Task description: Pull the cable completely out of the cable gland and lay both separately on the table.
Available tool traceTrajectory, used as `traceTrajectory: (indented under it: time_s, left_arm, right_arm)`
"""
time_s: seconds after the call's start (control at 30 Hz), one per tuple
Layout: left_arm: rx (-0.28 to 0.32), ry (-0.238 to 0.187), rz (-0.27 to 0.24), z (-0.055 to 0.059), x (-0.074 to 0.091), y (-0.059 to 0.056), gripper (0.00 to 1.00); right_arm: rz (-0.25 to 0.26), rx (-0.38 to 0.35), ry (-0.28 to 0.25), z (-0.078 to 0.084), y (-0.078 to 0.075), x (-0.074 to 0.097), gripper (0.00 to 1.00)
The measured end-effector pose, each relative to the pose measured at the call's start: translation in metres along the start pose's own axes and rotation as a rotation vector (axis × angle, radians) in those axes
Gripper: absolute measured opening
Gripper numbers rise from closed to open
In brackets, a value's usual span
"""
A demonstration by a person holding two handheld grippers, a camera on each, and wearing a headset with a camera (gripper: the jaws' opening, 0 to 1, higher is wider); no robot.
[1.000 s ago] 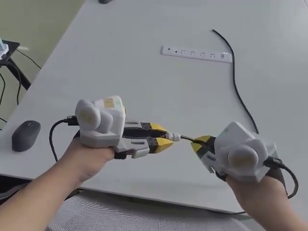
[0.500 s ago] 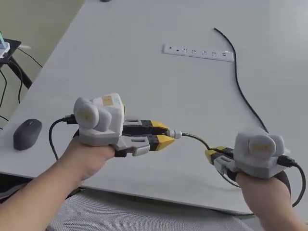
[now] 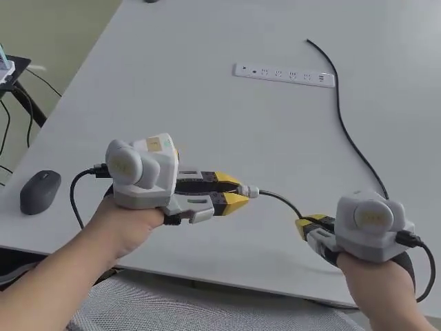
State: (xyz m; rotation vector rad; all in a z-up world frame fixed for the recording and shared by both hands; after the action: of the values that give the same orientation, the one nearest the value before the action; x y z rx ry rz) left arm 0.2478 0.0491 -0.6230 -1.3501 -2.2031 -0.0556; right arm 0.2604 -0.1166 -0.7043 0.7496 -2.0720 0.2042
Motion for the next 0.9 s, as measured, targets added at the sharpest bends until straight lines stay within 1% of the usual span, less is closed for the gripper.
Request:
traceTrajectory:
  time_s: [0.07,0.2,0.37,0.43,0.6,0.77,0.8,0.83,0.87,0.9]
  left_arm:
    - [-0.001,0.000,-0.002,0.000,0.000,0.000,0.15]
    - [-0.003,0.002,-0.008,0.000,0.000,0.002,0.15]
    - [-0.005,0.006,-0.015,-0.001,0.001,0.006,0.15]
    - [-0.007,0.001,-0.019,-0.003,0.002,0.008,0.15]
    - [-0.011,0.002,-0.026,-0.004,0.003,0.012,0.15]
    - [-0.017,0.012,-0.030,-0.003,0.003,0.012,0.15]
    - [-0.017,0.012,-0.030,-0.002,0.003,0.012,0.15]
    - [-0.017,0.014,-0.029,-0.002,0.003,0.012,0.15]
    - [-0.016,0.014,-0.029,-0.002,0.004,0.012,0.15]
    - [-0.015,0.014,-0.028,-0.001,0.003,0.012,0.15]
  right_arm:
    - [0.003,0.008,-0.002,0.000,0.000,0.001,0.00]
    - [0.019,0.052,-0.010,-0.001,0.001,0.004,0.01]
    - [0.041,0.101,-0.025,-0.005,0.000,0.012,0.01]
    - [0.047,0.126,-0.033,-0.007,0.001,0.016,0.01]
    - [0.066,0.182,-0.043,-0.011,0.001,0.023,0.04]
    - [0.066,0.237,-0.058,-0.020,0.009,0.031,0.08]
    - [0.057,0.259,-0.062,-0.022,0.011,0.032,0.10]
    - [0.047,0.271,-0.055,-0.024,0.015,0.035,0.12]
    - [0.043,0.287,-0.066,-0.027,0.018,0.038,0.13]
    - [0.030,0.321,-0.084,-0.032,0.024,0.042,0.14]
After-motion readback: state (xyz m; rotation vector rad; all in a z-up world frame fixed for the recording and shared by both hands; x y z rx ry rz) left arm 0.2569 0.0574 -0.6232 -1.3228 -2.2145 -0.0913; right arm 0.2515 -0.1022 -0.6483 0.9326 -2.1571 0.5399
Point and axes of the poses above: the centre of the closed fingertips' face, and the gripper's own axes: x roughly backward along the fingers, y roughly to its left, z roughly out of its underside, the point moved 5 cm from there along x, roughly backward along the fingers, and after that the axes turned 9 degrees about y, right-handed, at the moved point
